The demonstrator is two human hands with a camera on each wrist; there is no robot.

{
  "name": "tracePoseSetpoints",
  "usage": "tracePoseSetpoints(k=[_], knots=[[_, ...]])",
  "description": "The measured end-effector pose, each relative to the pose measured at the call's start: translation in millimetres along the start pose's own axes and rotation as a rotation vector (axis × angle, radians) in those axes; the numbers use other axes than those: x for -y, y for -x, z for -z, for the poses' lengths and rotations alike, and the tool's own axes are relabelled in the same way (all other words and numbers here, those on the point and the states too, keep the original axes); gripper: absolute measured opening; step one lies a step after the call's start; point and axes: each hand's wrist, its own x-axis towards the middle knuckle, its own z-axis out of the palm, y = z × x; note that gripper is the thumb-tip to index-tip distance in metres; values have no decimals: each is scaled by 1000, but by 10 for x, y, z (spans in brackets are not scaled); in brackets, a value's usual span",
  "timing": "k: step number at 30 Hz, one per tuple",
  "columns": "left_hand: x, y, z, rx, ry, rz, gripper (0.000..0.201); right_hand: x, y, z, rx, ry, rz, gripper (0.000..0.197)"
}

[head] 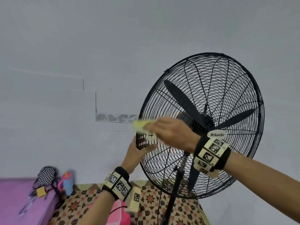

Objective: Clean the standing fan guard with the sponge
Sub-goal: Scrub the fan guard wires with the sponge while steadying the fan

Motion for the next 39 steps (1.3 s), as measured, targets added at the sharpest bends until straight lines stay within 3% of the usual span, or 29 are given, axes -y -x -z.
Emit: tracePoseSetpoints(k=[2,4,6,8,10,13,15,17,20,22,26,28,30,32,33,37,39], knots=[[-14,23,25,21,9,17,83,-241,-40,169,-285,12,-260,30],[-28,32,22,21,13,21,79,-366,36,230,-404,36,-392,27],[-45,18,2,9,22,0,78,-253,210,45,-305,57,-221,27],[-57,10,-3,-8,16,-6,90,5,389,-155,-44,20,45,29],[-58,21,14,0,-21,-18,91,35,402,-143,-4,-16,81,30],[-56,62,4,-4,-60,1,80,-288,222,77,-376,-26,-247,30],[-68,81,-15,-5,-63,1,76,-413,180,127,-504,2,-385,32],[-91,84,-36,-21,-51,-8,74,-315,258,-36,-453,-4,-275,29],[-95,78,-23,-28,-40,-25,77,4,454,-249,-149,-68,3,26],[-87,100,-6,-31,-46,-20,77,-45,449,-186,-170,-91,-56,26],[-36,138,10,-17,-81,8,78,-420,303,95,-490,-54,-414,25],[-45,124,4,-26,-90,6,77,-357,308,44,-474,-45,-350,27],[-74,111,-9,-35,-68,0,77,-132,411,-123,-288,-114,-139,28],[-99,107,1,-26,-48,-10,80,31,540,-197,-119,-170,-57,31],[-97,101,19,-14,-54,1,82,23,586,-178,-139,-194,-108,34],[-210,7,120,55,-125,35,102,-300,664,124,-613,-215,-544,45],[-446,-111,120,73,-104,3,84,-332,738,114,-603,-121,-550,46]])
